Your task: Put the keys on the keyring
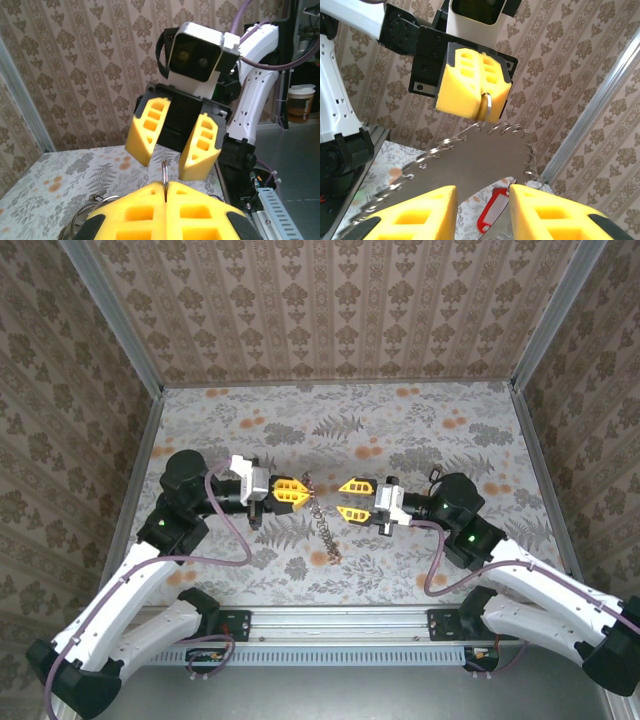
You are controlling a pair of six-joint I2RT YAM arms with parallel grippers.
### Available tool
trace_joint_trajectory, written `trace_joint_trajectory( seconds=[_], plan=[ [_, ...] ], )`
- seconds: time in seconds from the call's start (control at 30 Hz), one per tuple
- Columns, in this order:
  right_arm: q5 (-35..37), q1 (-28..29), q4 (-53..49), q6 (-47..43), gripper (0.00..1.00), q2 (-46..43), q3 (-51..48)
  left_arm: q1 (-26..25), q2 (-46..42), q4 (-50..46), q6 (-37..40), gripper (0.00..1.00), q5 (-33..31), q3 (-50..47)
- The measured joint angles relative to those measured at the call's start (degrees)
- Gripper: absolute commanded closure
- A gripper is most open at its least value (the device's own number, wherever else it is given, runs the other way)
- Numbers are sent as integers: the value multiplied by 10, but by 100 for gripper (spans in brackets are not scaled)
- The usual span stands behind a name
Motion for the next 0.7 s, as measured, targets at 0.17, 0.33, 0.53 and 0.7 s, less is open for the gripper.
trace_joint_trajectory(
  seconds=[0.17,0.33,0.53,0.7],
  plan=[
    [-38,-1,22,26,66,18,0,2,0,12,-5,100,12,-1],
    [-81,-1,39,47,66,31,7,2,3,14,-5,100,12,-2],
    [-103,-1,52,68,66,43,29,1,10,9,-2,100,12,-2],
    [-104,-1,58,85,64,53,47,-7,13,-6,7,100,10,-2]
  ],
)
